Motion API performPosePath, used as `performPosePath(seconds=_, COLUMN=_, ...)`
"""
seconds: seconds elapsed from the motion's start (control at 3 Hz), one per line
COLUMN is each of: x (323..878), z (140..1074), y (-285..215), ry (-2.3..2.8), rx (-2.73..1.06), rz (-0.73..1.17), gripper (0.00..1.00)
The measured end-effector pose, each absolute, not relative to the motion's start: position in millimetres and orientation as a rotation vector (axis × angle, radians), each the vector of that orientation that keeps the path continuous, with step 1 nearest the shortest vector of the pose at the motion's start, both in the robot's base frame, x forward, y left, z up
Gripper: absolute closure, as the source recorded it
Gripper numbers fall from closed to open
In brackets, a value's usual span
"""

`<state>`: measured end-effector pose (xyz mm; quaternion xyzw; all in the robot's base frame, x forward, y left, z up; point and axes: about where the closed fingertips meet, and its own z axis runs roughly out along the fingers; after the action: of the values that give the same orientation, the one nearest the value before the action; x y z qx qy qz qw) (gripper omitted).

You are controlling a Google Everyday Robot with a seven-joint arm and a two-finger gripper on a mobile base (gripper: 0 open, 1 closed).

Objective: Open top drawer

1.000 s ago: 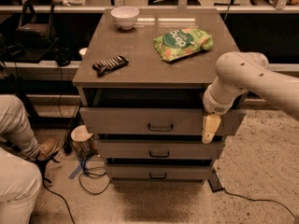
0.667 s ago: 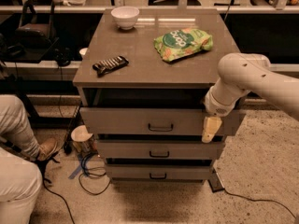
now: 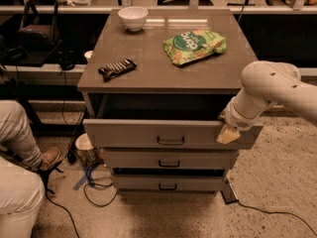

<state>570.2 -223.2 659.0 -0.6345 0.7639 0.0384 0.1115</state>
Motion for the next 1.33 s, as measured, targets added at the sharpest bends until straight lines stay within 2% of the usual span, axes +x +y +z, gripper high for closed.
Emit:
performPosePath(seconds=0.33, x=560.7, z=661.8, y=-229.1, ry=2.268, rx=-1.834, rz=0.103, gripper=0.84)
performPosePath(seconds=0.67, x=559.6, z=662.4, y=-229.5, ry=2.27, rx=-1.832, rz=0.102, gripper=1.0)
performPosePath(seconds=1.0, x=559.6, z=662.4, y=-229.4, ry=2.27, rx=-1.832, rz=0.102, gripper=1.0)
performPosePath(seconds=1.33, x=559.1, z=660.8, y=-228.7, ry=2.27, rx=-1.835, rz=0.106, gripper=0.82)
